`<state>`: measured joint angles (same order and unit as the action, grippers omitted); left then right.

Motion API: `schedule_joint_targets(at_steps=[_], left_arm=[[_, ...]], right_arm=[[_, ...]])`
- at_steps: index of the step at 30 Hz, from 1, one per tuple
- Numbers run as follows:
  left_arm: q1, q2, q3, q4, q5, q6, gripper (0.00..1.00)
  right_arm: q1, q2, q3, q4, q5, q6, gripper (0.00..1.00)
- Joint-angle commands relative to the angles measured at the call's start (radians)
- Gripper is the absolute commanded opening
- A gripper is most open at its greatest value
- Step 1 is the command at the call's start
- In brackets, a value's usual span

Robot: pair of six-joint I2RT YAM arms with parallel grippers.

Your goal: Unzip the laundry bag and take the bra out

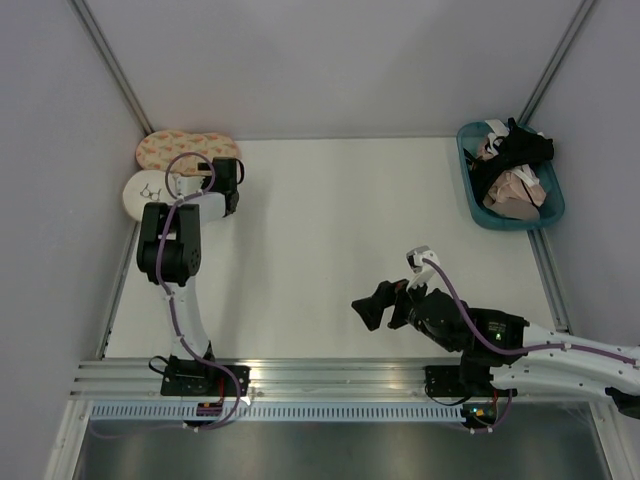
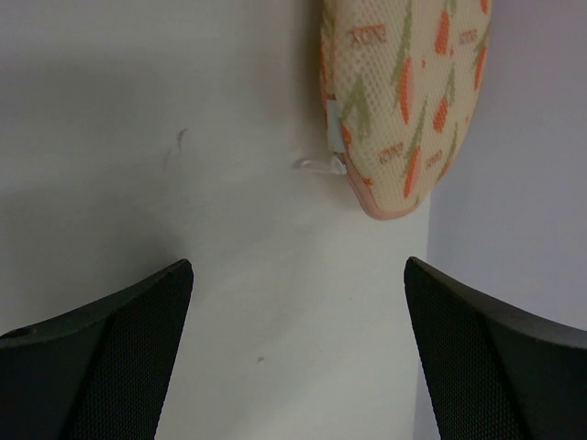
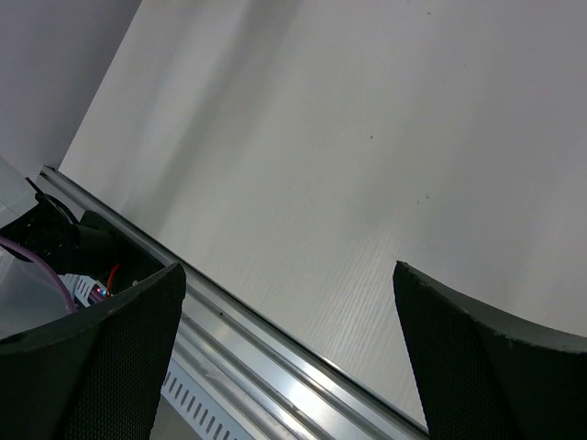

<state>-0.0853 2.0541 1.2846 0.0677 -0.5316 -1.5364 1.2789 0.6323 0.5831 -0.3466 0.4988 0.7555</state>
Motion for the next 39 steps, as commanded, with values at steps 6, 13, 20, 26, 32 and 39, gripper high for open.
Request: schedule_joint_targets(at_steps=[6, 13, 20, 26, 32, 39], left_arm=[[0.032, 0.126, 0.105, -0.043, -0.087, -0.165, 0.99], [0.076, 0.201, 0.148, 0.032, -0.049, -0.18, 0.99], [0.156, 0.322, 0.176, 0.328, 0.194, -0.122, 0.36], [0.168, 0.344, 0.165, 0.437, 0.277, -0.056, 0.04], [0.168, 0.31, 0.142, 0.616, 0.51, 0.045, 0.02], [0.162, 0.21, 0.072, 0.681, 0.844, 0.107, 0.02]], right_arm=[[0.005, 0.029, 0.011, -0.04, 0.007, 0.062, 0.98], [0.005, 0.063, 0.015, -0.072, 0.014, 0.1, 0.98], [0.004, 0.151, 0.044, -0.061, 0.009, 0.105, 0.98], [0.004, 0.237, 0.072, -0.031, -0.016, 0.087, 0.98], [0.005, 0.236, 0.064, 0.003, -0.037, 0.073, 0.98], [0.005, 0.104, 0.029, 0.003, -0.04, 0.064, 0.98]])
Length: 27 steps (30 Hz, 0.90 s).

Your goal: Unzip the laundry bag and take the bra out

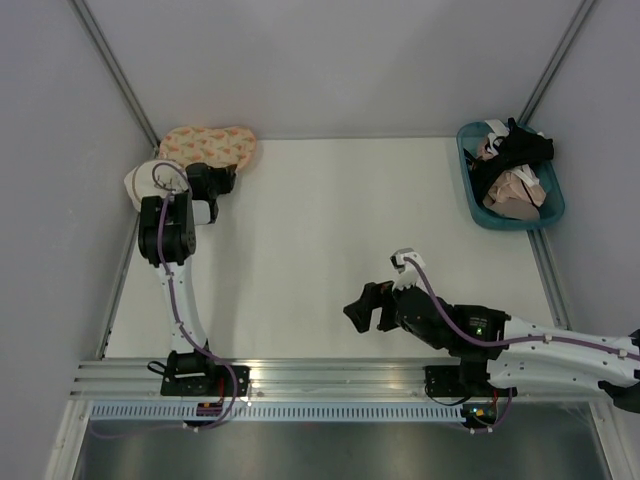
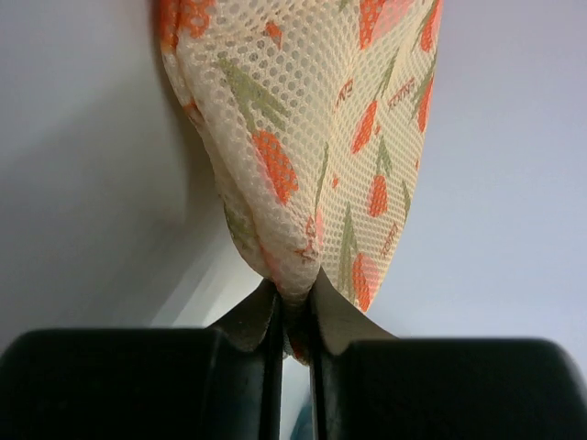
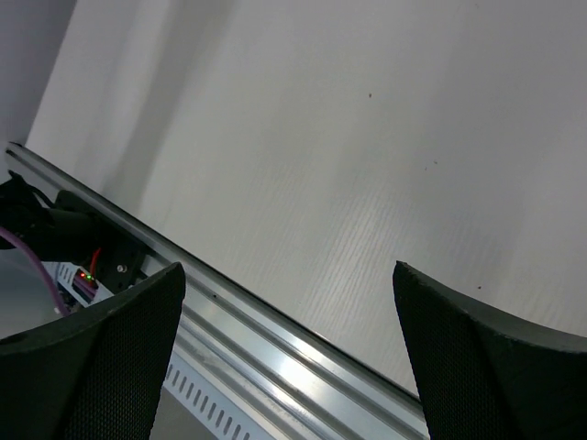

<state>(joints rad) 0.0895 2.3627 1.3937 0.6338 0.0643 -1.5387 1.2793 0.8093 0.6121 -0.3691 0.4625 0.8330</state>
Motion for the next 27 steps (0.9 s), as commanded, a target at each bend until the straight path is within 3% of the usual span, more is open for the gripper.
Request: schedule_joint_targets(at_steps=[1, 9, 15, 20, 27], left_arm=[[-0.014, -0.118, -0.056, 0.11, 0.265, 0.123, 0.02], [-0.02, -0.321, -0.238, 0.073, 0.563, 0.224, 0.02], [-0.072, -0.503, -0.455, 0.012, 0.67, 0.331, 0.02], [-0.206, -0.692, -0.734, 0.049, 0.655, 0.351, 0.02], [-0.43, -0.997, -1.05, 0.04, 0.386, 0.299, 0.02]], right_arm=[[0.003, -0.093, -0.003, 0.018, -0.001, -0.014, 0.98], [0.005, -0.245, -0.003, -0.066, 0.045, -0.026, 0.98], [0.005, -0.226, 0.041, -0.114, 0.088, -0.051, 0.98], [0.005, -0.214, 0.098, -0.171, 0.162, -0.058, 0.98], [0.005, -0.231, 0.114, -0.214, 0.205, -0.032, 0.98]])
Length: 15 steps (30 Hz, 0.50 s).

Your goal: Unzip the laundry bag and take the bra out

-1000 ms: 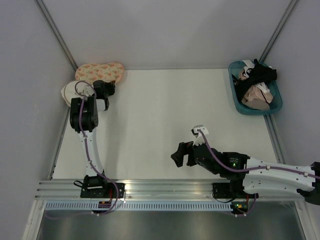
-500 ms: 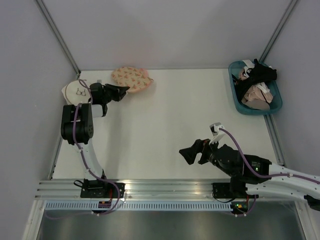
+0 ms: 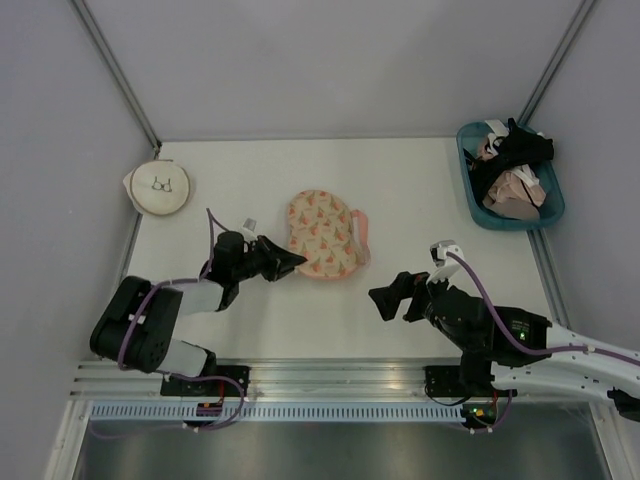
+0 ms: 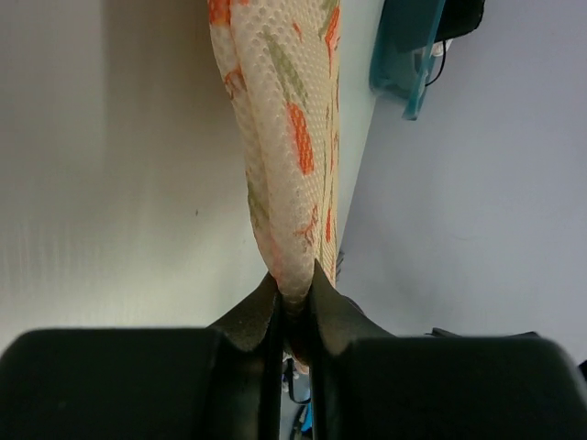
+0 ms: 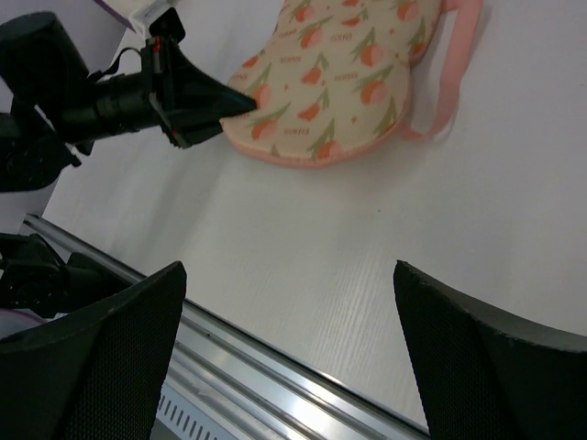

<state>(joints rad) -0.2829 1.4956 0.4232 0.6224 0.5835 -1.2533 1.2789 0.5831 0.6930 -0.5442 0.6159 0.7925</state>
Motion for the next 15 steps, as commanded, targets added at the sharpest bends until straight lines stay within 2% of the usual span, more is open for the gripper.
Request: schedule_joint_targets(at_steps=[1, 4, 7, 8, 9, 11, 15], left_arm=[[-0.114, -0.177, -0.143, 0.039, -0.221, -0.01, 0.02], [-0.223, -0.343, -0.248, -0.044, -0.345, -0.078, 0.02], [-0.315, -0.526, -0.342, -0.124, -0.535, -0.174, 0.02], [-0.384, -0.581, -0.356, -0.165, -0.659, -0.196, 0.02], [-0.419, -0.671, -0.363, -0.267, -0.725, -0.237, 0.02], [-0.507, -0.748, -0.373, -0.375, -0.88, -0.299, 0.02], [-0.549, -0.787, -0.371, -0.394, -0.912, -0.345, 0.02]], right_arm=[[0.005, -0.003, 0.03, -0.034, 0.05, 0.01, 0.98], [0.005, 0.015, 0.013, -0.007, 0.022, 0.007, 0.98], [0.005, 0.053, -0.012, 0.067, -0.027, -0.002, 0.98], [0.005, 0.078, -0.015, 0.097, -0.033, -0.001, 0.98], [0.005, 0.093, -0.018, 0.111, -0.044, -0.001, 0.98], [0.004, 0.141, -0.015, 0.144, -0.061, 0.004, 0.98], [0.005, 0.207, 0.002, 0.162, -0.076, 0.005, 0.98]])
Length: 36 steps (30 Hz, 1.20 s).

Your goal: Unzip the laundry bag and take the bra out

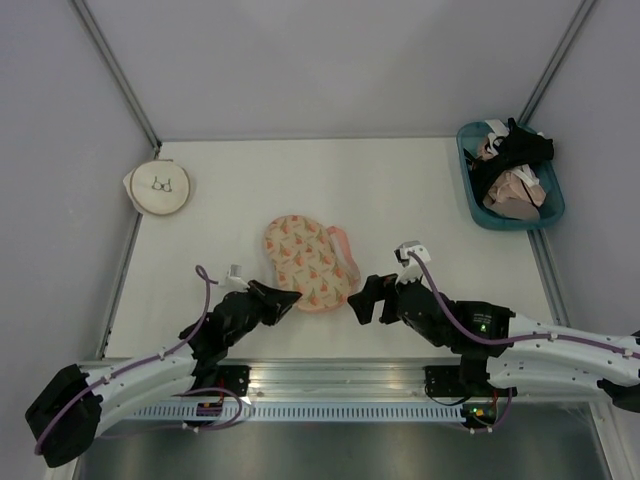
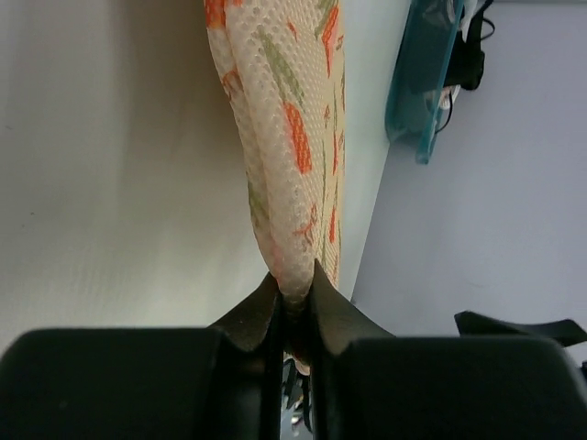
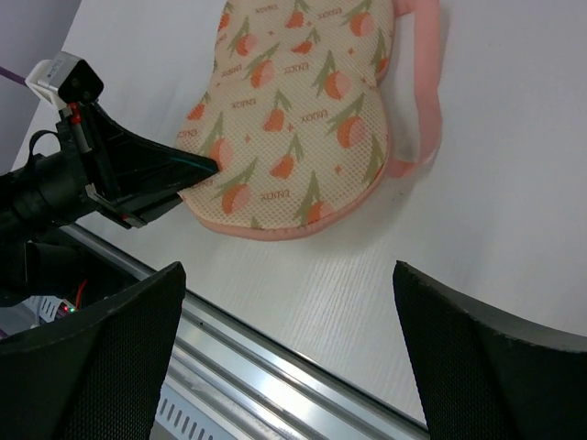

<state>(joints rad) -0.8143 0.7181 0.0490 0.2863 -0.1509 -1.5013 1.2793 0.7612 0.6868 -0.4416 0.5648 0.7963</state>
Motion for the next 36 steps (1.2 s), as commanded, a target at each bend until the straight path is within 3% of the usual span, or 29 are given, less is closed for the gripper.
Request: schedule_joint_targets(at_steps=[1, 2, 3, 5, 7, 15, 16, 20, 24, 30, 33, 36], left_arm=[[-0.017, 0.021, 0.032, -0.047, -0.159, -0.082, 0.07], [-0.017, 0.041, 0.052, -0.047, -0.115, -0.056, 0.35], [-0.017, 0.056, 0.077, -0.07, -0.093, -0.015, 0.45], [-0.017, 0.073, 0.155, -0.185, -0.052, 0.033, 0.6], [-0.017, 0.052, 0.187, -0.319, -0.045, 0.081, 0.65], [-0.017, -0.244, 0.146, -0.714, -0.096, 0.153, 0.66], [-0.017, -0.268, 0.14, -0.739, -0.096, 0.159, 0.8], [-0.017, -0.284, 0.132, -0.818, -0.076, 0.18, 0.82], [-0.017, -0.24, 0.135, -0.777, -0.122, 0.194, 0.82], [-0.016, -0.1, 0.181, -0.731, -0.301, 0.184, 0.88], [-0.011, -0.025, 0.138, -0.572, -0.335, 0.159, 0.9], [0.007, 0.059, 0.094, -0.354, -0.305, 0.144, 0.82]], right_arm=[[0.003, 0.038, 0.014, 0.063, -0.026, 0.001, 0.98], [0.005, 0.049, 0.017, 0.06, -0.026, 0.0, 0.98], [0.005, 0.052, 0.022, 0.057, -0.022, 0.0, 0.98], [0.005, 0.05, 0.034, 0.04, -0.013, 0.001, 0.98], [0.003, 0.037, 0.04, 0.02, -0.005, 0.003, 0.98], [0.003, -0.003, 0.036, -0.034, 0.038, 0.015, 0.98], [0.005, -0.002, 0.037, -0.037, 0.041, 0.014, 0.98], [0.005, 0.013, 0.054, -0.042, 0.049, 0.004, 0.98], [0.005, 0.027, 0.059, -0.037, 0.044, 0.006, 0.98], [0.003, 0.015, 0.05, -0.04, 0.03, 0.018, 0.98], [0.005, 0.004, 0.039, -0.031, 0.023, 0.021, 0.98], [0.005, 0.003, 0.036, -0.025, 0.012, 0.026, 0.98]])
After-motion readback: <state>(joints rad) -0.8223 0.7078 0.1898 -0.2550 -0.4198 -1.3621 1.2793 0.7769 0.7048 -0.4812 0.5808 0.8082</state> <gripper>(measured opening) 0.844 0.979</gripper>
